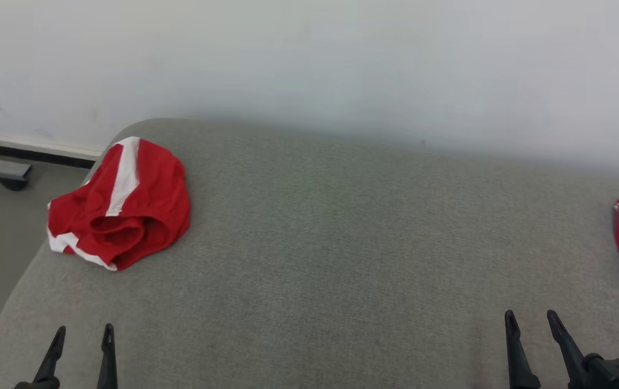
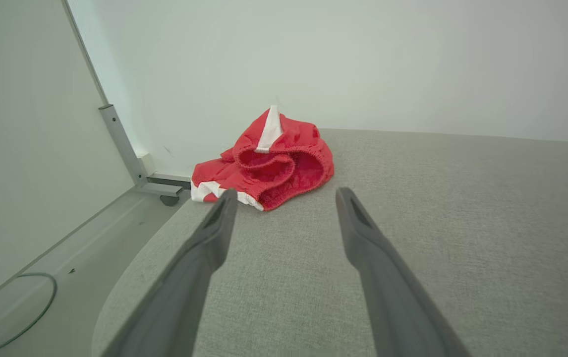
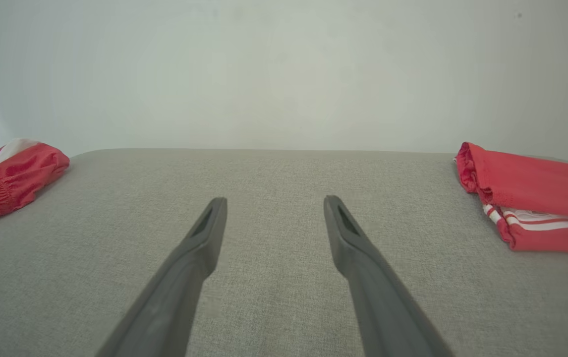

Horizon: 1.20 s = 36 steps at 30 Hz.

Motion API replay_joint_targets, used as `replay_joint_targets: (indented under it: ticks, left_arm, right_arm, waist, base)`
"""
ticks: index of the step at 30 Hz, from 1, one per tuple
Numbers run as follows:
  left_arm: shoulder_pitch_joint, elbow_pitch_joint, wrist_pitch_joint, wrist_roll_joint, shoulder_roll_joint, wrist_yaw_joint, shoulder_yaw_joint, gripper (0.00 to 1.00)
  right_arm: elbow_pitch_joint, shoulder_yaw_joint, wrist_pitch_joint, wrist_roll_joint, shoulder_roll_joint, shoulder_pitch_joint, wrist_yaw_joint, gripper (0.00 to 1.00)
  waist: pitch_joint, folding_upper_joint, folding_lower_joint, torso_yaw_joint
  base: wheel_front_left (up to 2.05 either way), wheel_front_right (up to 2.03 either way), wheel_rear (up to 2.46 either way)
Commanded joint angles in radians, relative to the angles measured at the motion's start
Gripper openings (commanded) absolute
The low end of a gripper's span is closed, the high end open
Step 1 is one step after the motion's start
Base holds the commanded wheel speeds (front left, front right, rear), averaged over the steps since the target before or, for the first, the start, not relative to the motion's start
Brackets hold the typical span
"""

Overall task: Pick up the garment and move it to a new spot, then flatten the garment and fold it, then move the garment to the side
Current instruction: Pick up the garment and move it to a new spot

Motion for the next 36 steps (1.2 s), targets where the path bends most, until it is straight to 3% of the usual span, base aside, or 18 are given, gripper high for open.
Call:
replay_joint_targets:
  ticks: [1,6,13,29,36]
  left_arm:
    - [-0.006,-0.002,0.003,-0.005,0.006,0.005,0.004,1.0]
    - [-0.002,-0.001,0.009,-0.022,0.016,0.017,0.022,1.0]
    - [0.016,-0.016,0.019,-0.033,0.023,0.033,0.032,1.0]
    - [0.046,-0.032,0.003,-0.069,0.024,0.067,0.068,1.0]
    - [-0.026,-0.011,0.017,-0.073,0.043,0.053,0.048,1.0]
  right_arm:
    - [-0.003,-0.005,0.0,-0.002,0.004,0.008,0.0,1.0]
    - [0.007,-0.014,0.001,0.005,0.006,0.003,0.0,1.0]
    - [0.011,-0.015,0.004,0.007,0.008,0.006,0.0,1.0]
    - [0.036,0.035,0.024,-0.004,0.003,-0.067,0.0,1.0]
    - [0.024,-0.009,0.01,-0.003,0.004,-0.031,0.0,1.0]
  waist:
    - [0.0,0.0,0.0,0.085]
    - [-0.006,0.0,0.0,0.187]
    - [-0.012,0.0,0.0,0.28]
    - [0.023,0.0,0.0,0.301]
    - [0.016,0.0,0.0,0.286]
  base:
    - [0.0,0.0,0.0]
    - [0.0,0.0,0.0]
    - [0.0,0.0,0.0]
    - [0.0,0.0,0.0]
    - [0.0,0.0,0.0]
